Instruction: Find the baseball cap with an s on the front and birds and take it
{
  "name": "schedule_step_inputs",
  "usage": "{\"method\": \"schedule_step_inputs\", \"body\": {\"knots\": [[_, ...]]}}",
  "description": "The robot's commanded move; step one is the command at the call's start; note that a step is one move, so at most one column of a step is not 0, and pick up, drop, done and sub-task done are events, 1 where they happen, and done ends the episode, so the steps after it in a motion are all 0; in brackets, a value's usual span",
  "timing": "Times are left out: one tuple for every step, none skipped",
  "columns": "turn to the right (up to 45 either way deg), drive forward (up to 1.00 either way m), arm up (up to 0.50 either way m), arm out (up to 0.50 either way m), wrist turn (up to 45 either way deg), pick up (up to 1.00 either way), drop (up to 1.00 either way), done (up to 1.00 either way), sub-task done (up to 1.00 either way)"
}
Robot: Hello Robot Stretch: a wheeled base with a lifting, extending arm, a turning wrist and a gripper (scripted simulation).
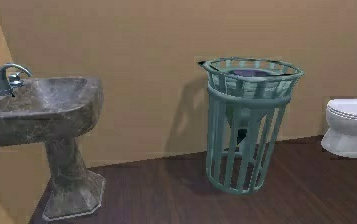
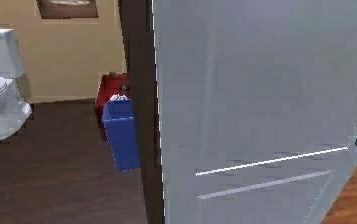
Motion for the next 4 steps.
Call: {"method": "schedule_step_inputs", "body": {"knots": [[0.0,0.15,0.0,0.0,0.0,0.0,0.0,0.0,0.0],[45.0,0.0,0.0,0.0,0.0,0.0,0.0,0.0,0.0],[9.0,0.0,0.0,0.0,0.0,0.0,0.0,0.0,0.0],[0.0,0.35,0.0,0.0,0.0,0.0,0.0,0.0,0.0]]}}
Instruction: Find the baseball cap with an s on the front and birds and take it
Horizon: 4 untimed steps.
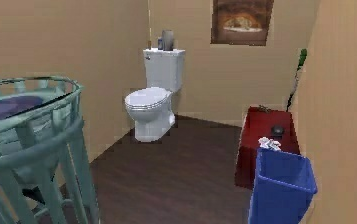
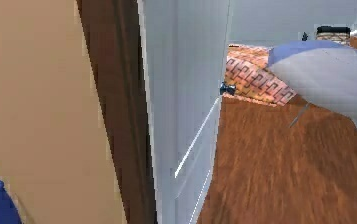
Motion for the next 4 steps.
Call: {"method": "schedule_step_inputs", "body": {"knots": [[0.0,1.0,0.0,0.0,0.0,0.0,0.0,0.0,0.0],[-9.0,0.0,0.0,0.0,0.0,0.0,0.0,0.0,0.0],[-3.0,0.0,0.0,0.0,0.0,0.0,0.0,0.0,0.0],[0.0,0.1,0.0,0.0,0.0,0.0,0.0,0.0,0.0]]}}
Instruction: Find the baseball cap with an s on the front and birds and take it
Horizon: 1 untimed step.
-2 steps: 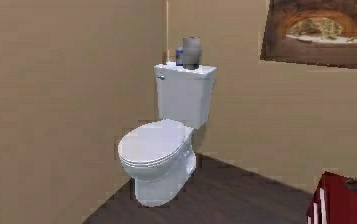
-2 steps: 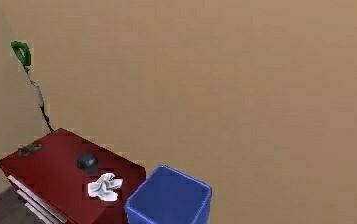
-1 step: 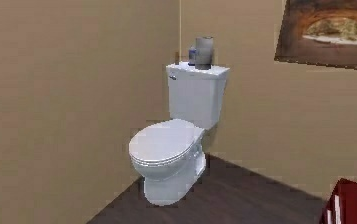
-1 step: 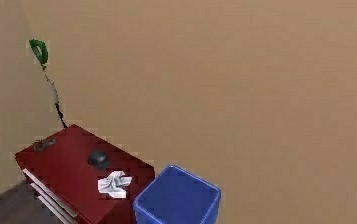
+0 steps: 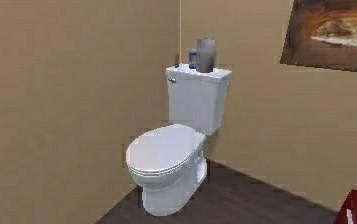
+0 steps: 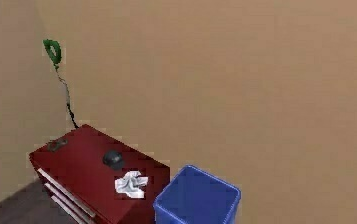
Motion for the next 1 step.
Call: {"method": "schedule_step_inputs", "body": {"knots": [[45.0,0.0,0.0,0.0,0.0,0.0,0.0,0.0,0.0]]}}
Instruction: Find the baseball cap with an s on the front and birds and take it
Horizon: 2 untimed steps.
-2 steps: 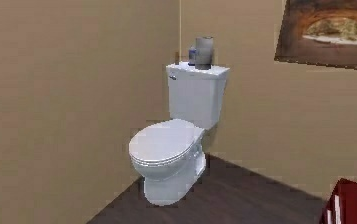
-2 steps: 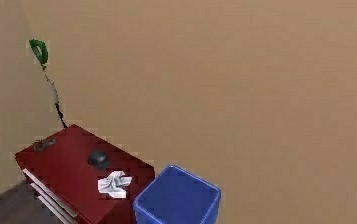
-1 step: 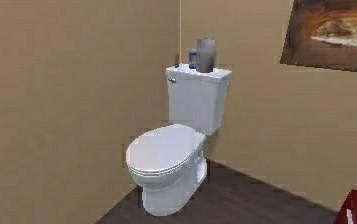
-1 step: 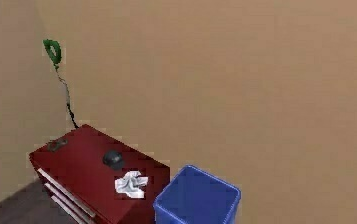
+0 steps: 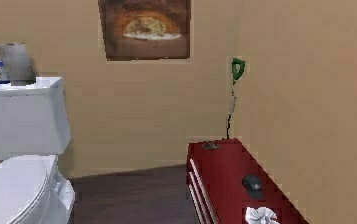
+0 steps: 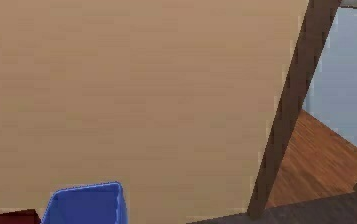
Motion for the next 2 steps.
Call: {"method": "schedule_step_inputs", "body": {"knots": [[12.0,0.0,0.0,0.0,0.0,0.0,0.0,0.0,0.0],[0.0,0.25,0.0,0.0,0.0,0.0,0.0,0.0,0.0]]}}
